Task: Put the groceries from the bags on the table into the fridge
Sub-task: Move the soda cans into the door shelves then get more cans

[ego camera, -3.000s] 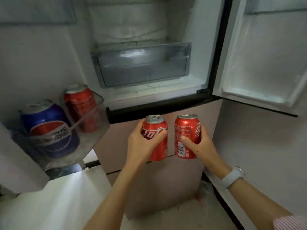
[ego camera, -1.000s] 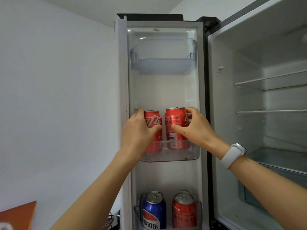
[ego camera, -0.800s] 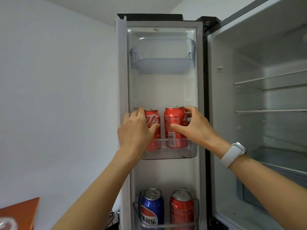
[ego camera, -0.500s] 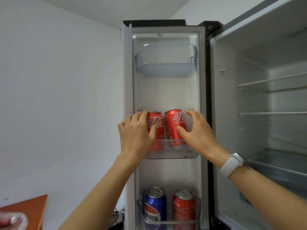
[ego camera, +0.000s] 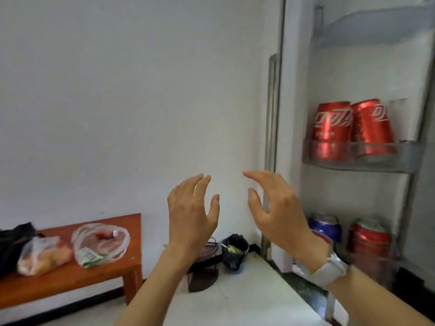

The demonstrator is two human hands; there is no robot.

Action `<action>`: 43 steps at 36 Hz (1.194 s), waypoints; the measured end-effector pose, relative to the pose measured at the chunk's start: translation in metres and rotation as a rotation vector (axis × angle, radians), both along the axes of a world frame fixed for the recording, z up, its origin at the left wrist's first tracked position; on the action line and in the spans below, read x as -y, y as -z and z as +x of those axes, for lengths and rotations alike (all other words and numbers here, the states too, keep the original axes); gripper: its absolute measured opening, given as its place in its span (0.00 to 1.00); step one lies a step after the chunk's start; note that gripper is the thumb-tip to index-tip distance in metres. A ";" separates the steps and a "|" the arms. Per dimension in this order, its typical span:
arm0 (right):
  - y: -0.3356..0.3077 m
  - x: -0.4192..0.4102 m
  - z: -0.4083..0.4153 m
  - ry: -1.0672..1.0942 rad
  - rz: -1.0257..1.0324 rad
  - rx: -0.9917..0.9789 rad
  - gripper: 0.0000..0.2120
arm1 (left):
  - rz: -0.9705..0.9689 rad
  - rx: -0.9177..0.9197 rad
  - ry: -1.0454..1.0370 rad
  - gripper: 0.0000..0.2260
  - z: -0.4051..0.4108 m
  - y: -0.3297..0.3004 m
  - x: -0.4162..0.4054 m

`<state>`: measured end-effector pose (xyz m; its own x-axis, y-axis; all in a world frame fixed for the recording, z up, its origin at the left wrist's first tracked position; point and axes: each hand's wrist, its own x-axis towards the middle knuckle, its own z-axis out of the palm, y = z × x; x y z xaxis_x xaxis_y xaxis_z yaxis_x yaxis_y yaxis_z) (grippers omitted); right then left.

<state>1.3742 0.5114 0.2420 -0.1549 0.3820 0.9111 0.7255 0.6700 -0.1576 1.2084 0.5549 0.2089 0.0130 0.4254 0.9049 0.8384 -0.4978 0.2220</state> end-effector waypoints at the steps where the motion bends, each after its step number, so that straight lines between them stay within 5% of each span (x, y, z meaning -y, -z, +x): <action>1: 0.016 -0.005 -0.021 -0.017 -0.069 0.004 0.17 | -0.042 -0.009 -0.017 0.20 -0.021 0.014 -0.001; 12: 0.189 -0.065 -0.239 -0.186 -0.751 0.148 0.15 | -0.594 -0.006 -0.290 0.19 -0.248 0.155 0.009; 19: 0.247 -0.118 -0.331 -0.211 -0.962 0.249 0.16 | -0.818 0.086 -0.394 0.19 -0.341 0.213 -0.013; 43: 0.319 -0.501 -0.534 -0.275 -1.108 0.388 0.18 | -1.046 0.086 -0.507 0.21 -0.539 0.292 -0.365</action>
